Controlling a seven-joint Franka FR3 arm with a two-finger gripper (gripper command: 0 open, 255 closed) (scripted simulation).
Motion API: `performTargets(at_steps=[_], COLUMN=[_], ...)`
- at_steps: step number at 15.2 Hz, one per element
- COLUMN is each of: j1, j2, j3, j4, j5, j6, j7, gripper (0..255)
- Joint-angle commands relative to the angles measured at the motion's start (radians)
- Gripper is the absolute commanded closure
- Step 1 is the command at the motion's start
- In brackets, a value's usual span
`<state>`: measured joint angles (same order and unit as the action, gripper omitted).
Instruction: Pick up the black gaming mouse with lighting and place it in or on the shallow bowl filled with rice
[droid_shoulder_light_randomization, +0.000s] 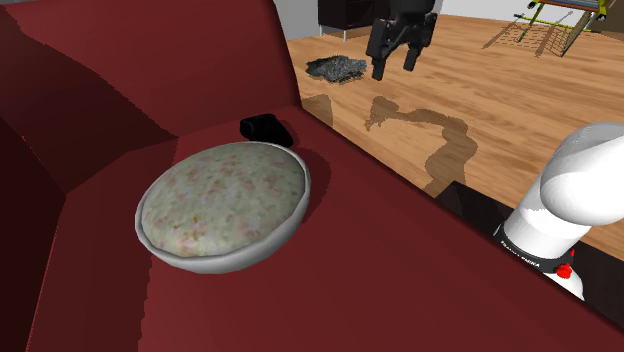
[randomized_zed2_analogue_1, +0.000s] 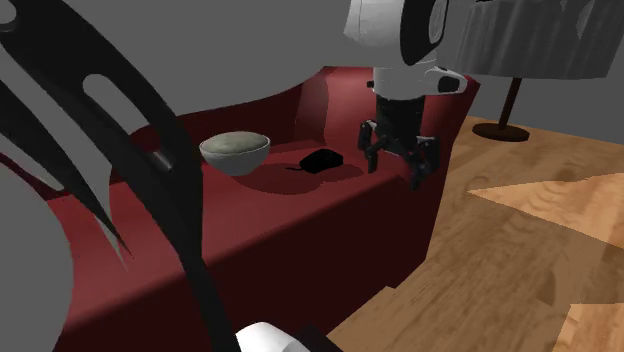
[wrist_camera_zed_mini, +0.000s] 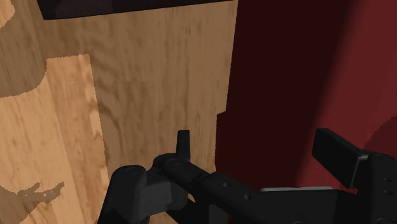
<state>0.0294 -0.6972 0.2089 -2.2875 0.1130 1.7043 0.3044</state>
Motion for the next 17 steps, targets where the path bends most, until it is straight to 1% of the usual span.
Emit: performTargets(at_steps=[1, 6, 10, 14, 17], j1=[0.010, 0.022, 0.023, 0.018, 0.014], j2=[0.018, 0.109, 0.203, 0.318, 0.419], j3=[0.044, 0.156, 0.247, 0.340, 0.412], j4=[0.010, 0.078, 0.153, 0.248, 0.333], j5=[0.026, 0.074, 0.093, 0.088, 0.063], j6=[0.004, 0.022, 0.039, 0.056, 0.066], j7=[0.061, 0.208, 0.328, 0.456, 0.559], gripper=[0, 0, 0, 0, 0])
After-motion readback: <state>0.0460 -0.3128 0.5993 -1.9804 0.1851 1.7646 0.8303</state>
